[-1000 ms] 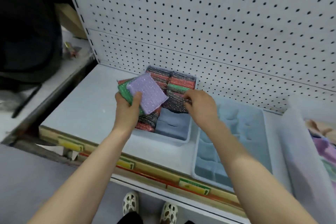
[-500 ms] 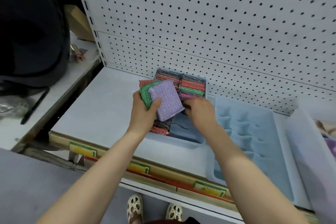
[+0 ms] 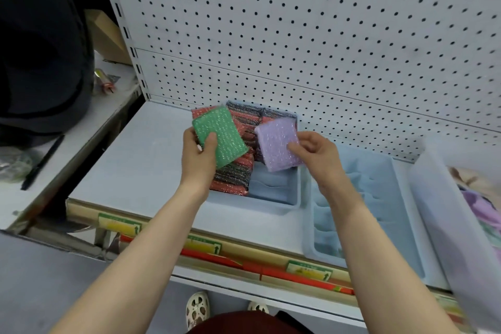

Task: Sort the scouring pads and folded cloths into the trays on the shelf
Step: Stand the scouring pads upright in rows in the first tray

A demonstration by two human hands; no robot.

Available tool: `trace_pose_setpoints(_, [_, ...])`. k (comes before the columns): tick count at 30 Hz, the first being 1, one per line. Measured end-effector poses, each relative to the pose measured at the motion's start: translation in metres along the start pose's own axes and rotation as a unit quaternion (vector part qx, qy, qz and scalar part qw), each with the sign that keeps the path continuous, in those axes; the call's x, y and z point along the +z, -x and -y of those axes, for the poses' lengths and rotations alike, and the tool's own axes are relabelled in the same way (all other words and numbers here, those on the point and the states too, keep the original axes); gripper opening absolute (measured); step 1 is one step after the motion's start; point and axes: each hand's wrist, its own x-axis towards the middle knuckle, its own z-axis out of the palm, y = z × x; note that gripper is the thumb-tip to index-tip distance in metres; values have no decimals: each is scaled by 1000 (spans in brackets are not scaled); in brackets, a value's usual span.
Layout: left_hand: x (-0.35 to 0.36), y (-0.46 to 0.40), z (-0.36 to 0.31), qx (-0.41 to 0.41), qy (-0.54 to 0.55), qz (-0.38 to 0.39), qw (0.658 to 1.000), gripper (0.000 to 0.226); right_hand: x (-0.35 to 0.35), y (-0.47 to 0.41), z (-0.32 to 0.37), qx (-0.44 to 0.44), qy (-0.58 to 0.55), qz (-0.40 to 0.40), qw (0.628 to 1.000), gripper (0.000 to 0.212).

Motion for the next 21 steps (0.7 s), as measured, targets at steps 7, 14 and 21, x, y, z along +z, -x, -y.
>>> trace_pose_setpoints(7, [-10, -1, -5, 6, 9, -2, 1000, 18, 17, 0, -22, -212, 519, 4, 828, 16])
trace_pose_setpoints(14, [-12, 5, -5, -24, 29, 24, 999, 11, 30, -7, -40, -215, 518, 11, 828, 23])
trace_pose_setpoints(21, [5, 12, -9, -55, 75, 83, 992, 16, 40, -4, 3, 15, 58, 81, 995, 21])
